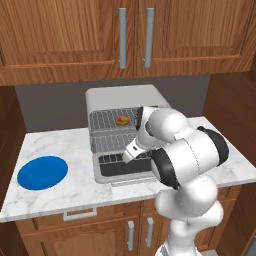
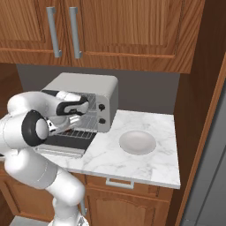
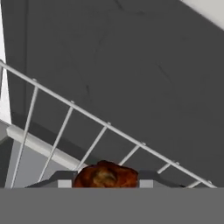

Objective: Open the toaster oven door. Place the bread on the top rack in the toaster oven and place the chicken drumstick on the bottom rack.

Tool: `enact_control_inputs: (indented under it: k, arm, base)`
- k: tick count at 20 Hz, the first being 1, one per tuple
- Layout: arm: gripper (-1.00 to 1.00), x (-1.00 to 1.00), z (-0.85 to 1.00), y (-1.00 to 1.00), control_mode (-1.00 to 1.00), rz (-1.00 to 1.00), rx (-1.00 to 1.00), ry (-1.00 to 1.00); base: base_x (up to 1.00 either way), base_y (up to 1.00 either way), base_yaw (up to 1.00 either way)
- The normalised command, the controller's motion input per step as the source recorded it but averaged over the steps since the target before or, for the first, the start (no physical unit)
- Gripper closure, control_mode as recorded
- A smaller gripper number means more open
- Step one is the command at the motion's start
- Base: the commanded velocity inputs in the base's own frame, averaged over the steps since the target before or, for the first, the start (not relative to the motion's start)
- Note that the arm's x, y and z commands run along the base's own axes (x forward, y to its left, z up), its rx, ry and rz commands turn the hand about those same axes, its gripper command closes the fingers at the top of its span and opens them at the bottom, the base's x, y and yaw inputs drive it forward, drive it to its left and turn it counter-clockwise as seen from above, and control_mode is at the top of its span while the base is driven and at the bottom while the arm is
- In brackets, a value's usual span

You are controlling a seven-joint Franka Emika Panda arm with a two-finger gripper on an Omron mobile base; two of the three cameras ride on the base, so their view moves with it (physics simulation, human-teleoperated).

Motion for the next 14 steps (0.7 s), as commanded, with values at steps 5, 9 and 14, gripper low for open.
enact_control_inputs:
  k: [5,9,14]
  arm:
    - [-1.0,0.04,0.32,0.06,-1.0,0.03,0.0,0.16]
    - [-1.0,0.06,0.25,0.05,-1.0,0.01,0.0,0.15]
    - [-1.0,0.03,0.4,0.0,-1.0,0.0,0.0,0.1]
  base:
    - [0.0,0.0,0.0]
    - [0.0,0.0,0.0]
    - [0.0,0.0,0.0]
